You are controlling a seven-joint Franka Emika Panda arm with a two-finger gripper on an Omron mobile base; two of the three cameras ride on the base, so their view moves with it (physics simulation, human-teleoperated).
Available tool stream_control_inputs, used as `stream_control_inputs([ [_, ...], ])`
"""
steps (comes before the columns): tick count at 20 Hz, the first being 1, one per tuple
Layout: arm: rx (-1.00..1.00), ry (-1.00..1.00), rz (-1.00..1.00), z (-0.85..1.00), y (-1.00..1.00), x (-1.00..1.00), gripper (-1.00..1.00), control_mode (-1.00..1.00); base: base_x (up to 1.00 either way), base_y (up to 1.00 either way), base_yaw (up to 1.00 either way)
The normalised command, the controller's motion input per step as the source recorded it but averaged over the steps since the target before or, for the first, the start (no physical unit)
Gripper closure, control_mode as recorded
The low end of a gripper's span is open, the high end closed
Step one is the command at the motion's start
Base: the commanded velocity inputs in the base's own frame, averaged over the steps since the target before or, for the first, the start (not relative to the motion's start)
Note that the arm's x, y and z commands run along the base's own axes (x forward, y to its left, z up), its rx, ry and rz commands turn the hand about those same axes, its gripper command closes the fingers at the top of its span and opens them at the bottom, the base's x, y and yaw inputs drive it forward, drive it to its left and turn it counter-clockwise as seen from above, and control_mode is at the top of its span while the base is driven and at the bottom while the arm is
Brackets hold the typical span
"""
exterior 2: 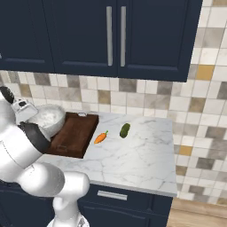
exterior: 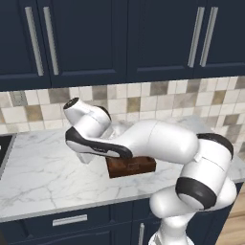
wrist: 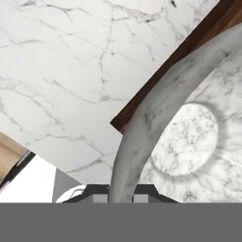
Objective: Place the two vegetables and bowl onto the tray for setting up a vegetable dip station.
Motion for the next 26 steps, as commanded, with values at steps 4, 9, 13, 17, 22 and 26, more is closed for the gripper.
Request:
stream_control_inputs([
  [4,0.07,-0.02,0.12,0.00,-0.34,0.19,1.00,-1.00,0.00,0.00,0.00],
  [9,0.04,0.00,0.08,0.00,-0.25,0.24,1.00,-1.00,0.00,0.00,0.00],
  [13,0.01,0.00,0.07,0.00,-0.18,0.32,1.00,-1.00,0.00,0.00,0.00],
  [17,0.00,0.00,0.07,-0.03,-0.12,0.34,1.00,-1.00,0.00,0.00,0.00],
  [22,0.00,0.00,0.05,-0.06,-0.10,0.41,1.00,-1.00,0.00,0.00,0.00],
  [26,0.00,0.02,0.02,-0.11,-0.12,0.40,1.00,-1.00,0.00,0.00,0.00],
])
